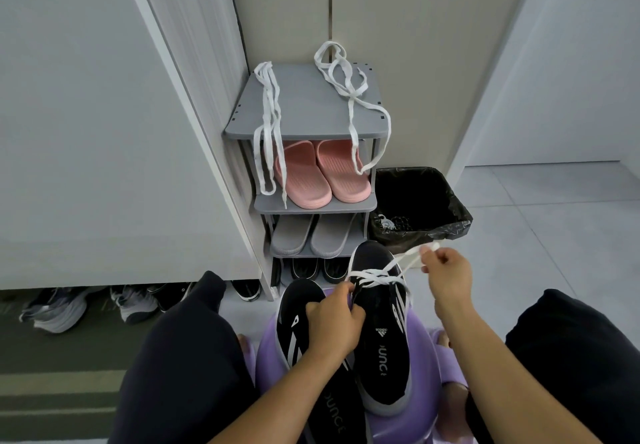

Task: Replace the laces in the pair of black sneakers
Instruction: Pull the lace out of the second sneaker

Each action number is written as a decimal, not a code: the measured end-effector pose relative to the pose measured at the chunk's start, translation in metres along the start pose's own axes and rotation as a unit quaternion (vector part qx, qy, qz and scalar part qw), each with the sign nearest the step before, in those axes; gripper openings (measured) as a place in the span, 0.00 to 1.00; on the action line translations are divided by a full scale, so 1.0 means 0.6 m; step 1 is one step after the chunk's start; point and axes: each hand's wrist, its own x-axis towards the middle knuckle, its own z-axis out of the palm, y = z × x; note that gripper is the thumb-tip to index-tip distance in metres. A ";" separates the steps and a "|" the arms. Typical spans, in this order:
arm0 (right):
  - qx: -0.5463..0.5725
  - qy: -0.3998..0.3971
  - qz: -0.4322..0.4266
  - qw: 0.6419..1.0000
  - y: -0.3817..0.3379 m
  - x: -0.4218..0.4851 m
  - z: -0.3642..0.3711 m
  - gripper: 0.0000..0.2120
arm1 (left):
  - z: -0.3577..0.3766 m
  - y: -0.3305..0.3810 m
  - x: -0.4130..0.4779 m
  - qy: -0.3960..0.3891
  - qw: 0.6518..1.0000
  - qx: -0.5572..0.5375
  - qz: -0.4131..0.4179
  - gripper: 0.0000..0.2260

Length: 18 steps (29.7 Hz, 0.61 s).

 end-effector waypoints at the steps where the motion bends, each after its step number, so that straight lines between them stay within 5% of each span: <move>1: 0.021 -0.011 0.008 1.000 -0.003 0.000 -0.001 0.13 | -0.001 -0.002 0.000 0.001 1.000 0.004 0.000 0.18; 6: -0.103 -0.203 0.039 0.973 0.031 -0.030 0.026 0.13 | -0.010 -0.008 -0.002 -0.003 1.000 0.017 -0.004 0.18; 12: -0.038 -0.111 0.007 0.993 0.007 -0.023 0.018 0.12 | -0.020 -0.014 -0.008 -0.013 1.000 0.007 0.012 0.19; 18: -0.125 -0.212 0.002 0.969 0.022 -0.043 0.033 0.17 | -0.024 -0.015 -0.010 -0.042 0.999 -0.018 0.021 0.17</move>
